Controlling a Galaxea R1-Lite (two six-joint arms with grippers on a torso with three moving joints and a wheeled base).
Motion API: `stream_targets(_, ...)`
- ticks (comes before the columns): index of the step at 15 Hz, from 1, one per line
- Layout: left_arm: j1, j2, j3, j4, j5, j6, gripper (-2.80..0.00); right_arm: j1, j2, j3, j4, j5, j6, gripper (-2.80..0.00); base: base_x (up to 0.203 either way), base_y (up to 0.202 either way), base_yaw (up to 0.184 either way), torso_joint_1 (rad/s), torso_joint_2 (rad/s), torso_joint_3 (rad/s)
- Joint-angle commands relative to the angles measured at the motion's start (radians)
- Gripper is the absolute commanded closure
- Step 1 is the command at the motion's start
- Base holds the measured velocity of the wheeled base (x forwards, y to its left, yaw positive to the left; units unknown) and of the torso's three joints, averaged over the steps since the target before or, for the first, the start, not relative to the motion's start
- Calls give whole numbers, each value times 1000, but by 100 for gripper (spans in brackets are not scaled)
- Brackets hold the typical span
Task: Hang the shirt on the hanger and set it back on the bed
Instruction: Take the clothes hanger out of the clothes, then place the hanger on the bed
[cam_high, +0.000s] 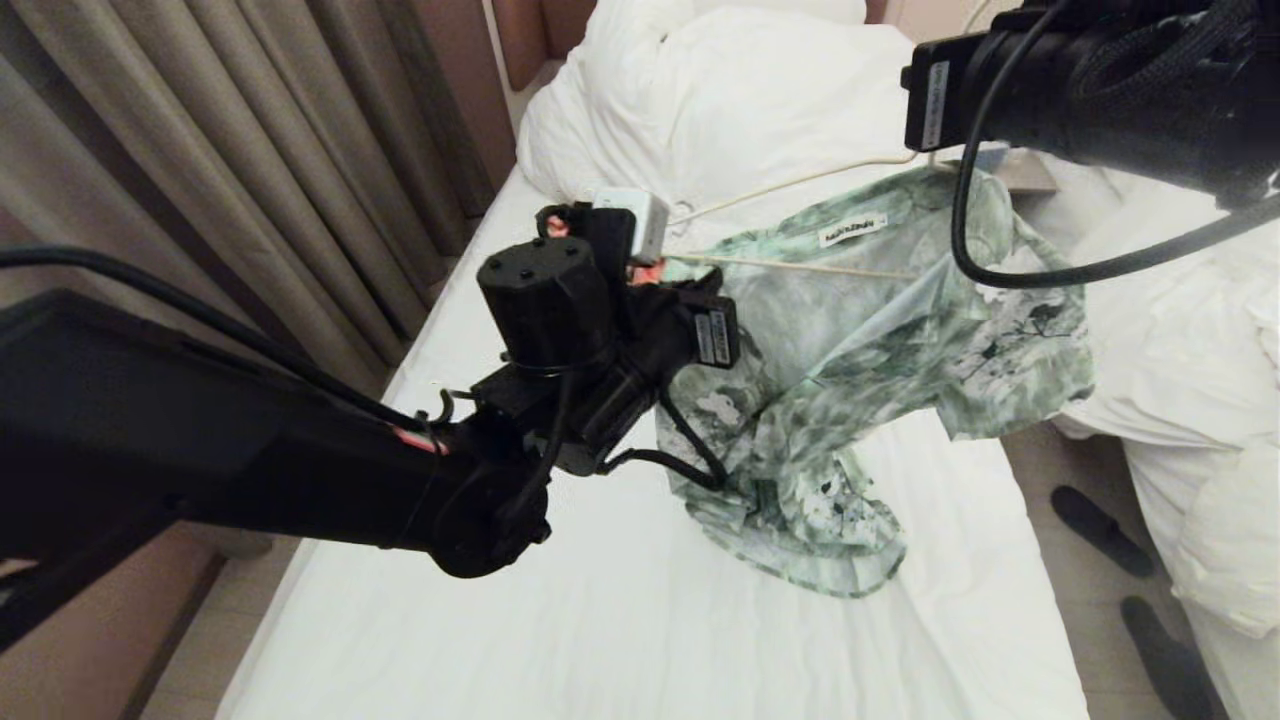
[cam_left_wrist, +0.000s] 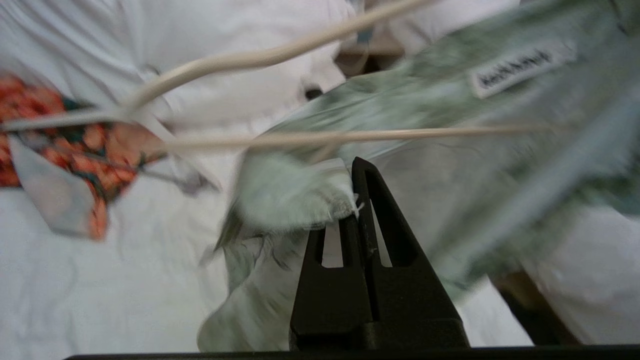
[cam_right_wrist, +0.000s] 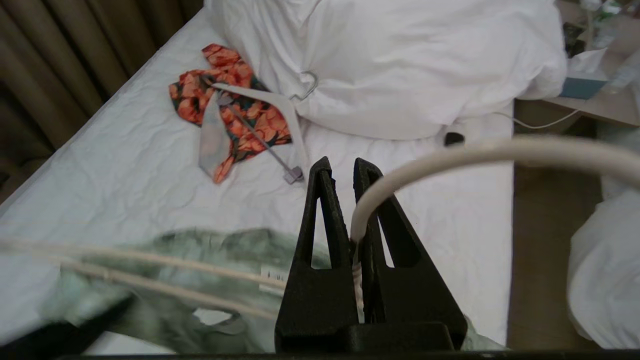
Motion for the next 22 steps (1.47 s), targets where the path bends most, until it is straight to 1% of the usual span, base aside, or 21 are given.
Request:
stream_targets(1, -36, 25, 3, 15, 13, 2, 0, 17, 26, -1, -2, -2, 1, 0, 0, 0, 0, 0, 0, 0)
stream_targets(5, -26, 123, -18, 16, 14, 2, 0, 39, 52, 1, -51, -5, 50, 0, 0, 0, 0, 0, 0, 0)
stream_targets(7, -5, 200, -34, 15, 10, 3, 0, 35, 55, 0, -59, -13, 66, 0, 0, 0, 0, 0, 0, 0)
stream_targets(8, 19, 223, -49, 14, 9, 7, 0, 29, 53, 0, -59, -13, 66, 0, 0, 0, 0, 0, 0, 0)
stream_targets(9, 44, 228, -76, 14, 8, 15, 0, 21, 52, 0, -59, -13, 70, 0, 0, 0, 0, 0, 0, 0)
stream_targets(12, 20, 205, -62, 14, 12, 18, 0, 14, 71, -1, -66, -13, 73, 0, 0, 0, 0, 0, 0, 0)
stream_targets(14, 21, 209, -58, 14, 12, 19, 0, 14, 106, -1, -128, -14, 76, 0, 0, 0, 0, 0, 0, 0)
stream_targets(16, 26, 206, -58, 14, 12, 20, 0, 11, 127, 2, -143, -22, 77, 0, 0, 0, 0, 0, 0, 0)
stream_targets(18, 27, 201, -58, 12, 12, 22, 0, -10, 135, 2, -143, -31, 75, 0, 0, 0, 0, 0, 0, 0)
stream_targets(20, 27, 197, -56, 14, 12, 22, 0, -50, 133, 1, -145, -32, 75, 0, 0, 0, 0, 0, 0, 0)
stream_targets(21, 27, 197, -52, 13, 12, 34, 0, -66, 130, 3, -145, -33, 75, 0, 0, 0, 0, 0, 0, 0)
stream_targets(22, 27, 194, -46, 11, 12, 46, -280, -76, 131, 5, -145, -37, 76, 0, 0, 0, 0, 0, 0, 0)
